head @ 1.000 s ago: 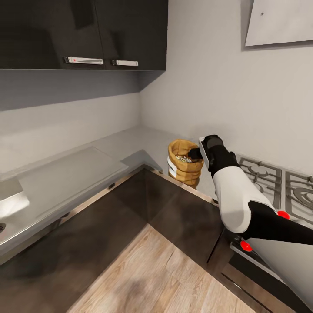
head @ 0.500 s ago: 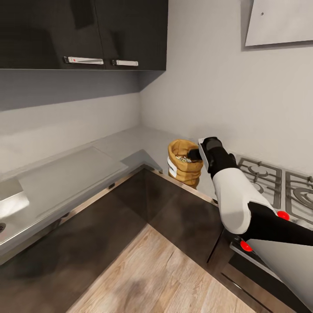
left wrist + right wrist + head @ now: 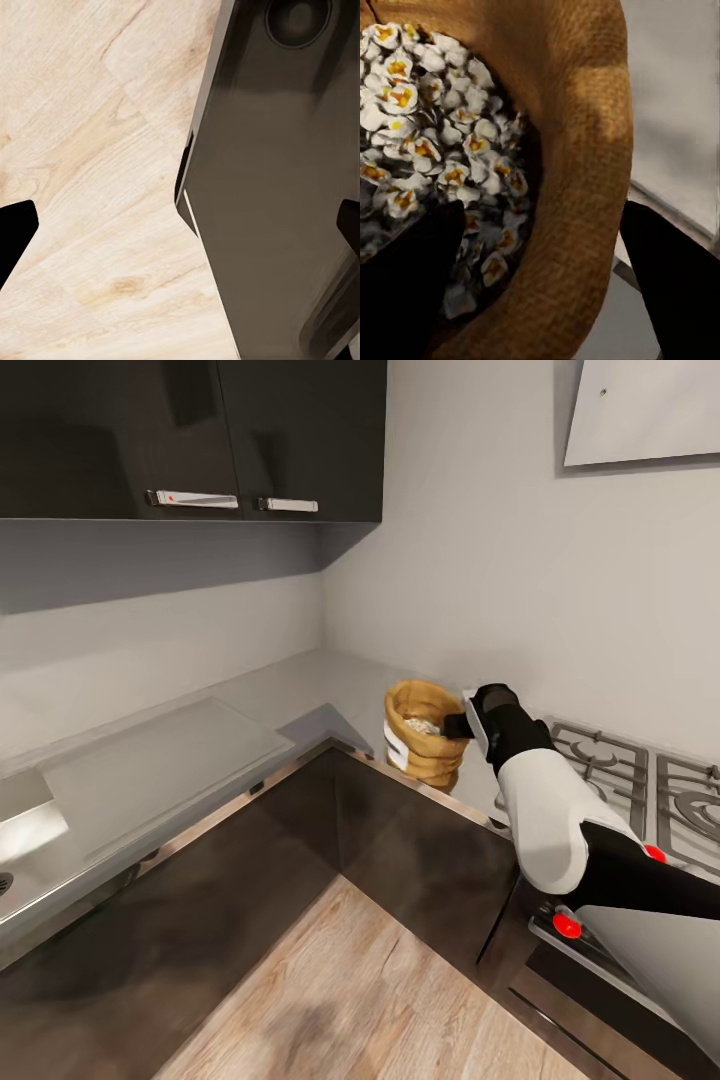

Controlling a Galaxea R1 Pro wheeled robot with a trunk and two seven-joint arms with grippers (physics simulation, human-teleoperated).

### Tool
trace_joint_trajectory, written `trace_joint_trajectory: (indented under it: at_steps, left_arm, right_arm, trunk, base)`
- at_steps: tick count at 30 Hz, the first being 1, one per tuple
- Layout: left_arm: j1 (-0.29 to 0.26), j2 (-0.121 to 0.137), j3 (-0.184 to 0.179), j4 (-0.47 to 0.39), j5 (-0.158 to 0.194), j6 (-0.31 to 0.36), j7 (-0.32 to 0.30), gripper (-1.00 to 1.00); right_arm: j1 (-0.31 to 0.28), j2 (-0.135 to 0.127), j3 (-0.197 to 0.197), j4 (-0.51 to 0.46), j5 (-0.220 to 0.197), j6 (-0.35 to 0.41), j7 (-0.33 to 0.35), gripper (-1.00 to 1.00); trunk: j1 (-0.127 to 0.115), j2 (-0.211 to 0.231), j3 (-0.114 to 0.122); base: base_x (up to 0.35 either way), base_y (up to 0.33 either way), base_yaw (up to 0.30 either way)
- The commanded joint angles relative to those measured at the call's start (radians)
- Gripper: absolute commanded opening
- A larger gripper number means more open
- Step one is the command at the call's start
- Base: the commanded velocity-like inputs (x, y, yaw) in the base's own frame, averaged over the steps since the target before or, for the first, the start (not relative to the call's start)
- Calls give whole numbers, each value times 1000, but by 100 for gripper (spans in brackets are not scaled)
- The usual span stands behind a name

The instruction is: In the kitchen, take the popcorn bag from the countertop, put it into the microwave, and heat it until the popcorn is cooked so the cooked popcorn ends up inside the bag.

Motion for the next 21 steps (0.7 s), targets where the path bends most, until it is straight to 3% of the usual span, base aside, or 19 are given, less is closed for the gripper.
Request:
trace_joint_trajectory:
  at_steps: [1,9,12,16,21]
  left_arm:
    - [0,0,5,0,4,-3,1,100]
    - [0,0,5,0,4,-3,1,100]
    - [0,0,5,0,4,-4,1,100]
    - [0,0,5,0,4,-4,1,100]
    - [0,0,5,0,4,-3,0,100]
  right_arm:
    - [-1,1,-7,-1,-2,2,1,-100]
    - [-1,5,-10,-15,-2,18,2,-100]
    - [-1,19,-11,-27,-3,87,3,-100]
    - [-1,38,-9,-186,-12,249,11,-100]
    - [-1,38,-1,-263,-14,249,12,-100]
  trunk:
    - [0,-1,-1]
    - [0,-1,-1]
    - [0,-1,-1]
    - [0,-1,-1]
    - [0,-1,-1]
  base:
    - [0,0,0]
    - [0,0,0]
    - [0,0,0]
    - [0,0,0]
    - [0,0,0]
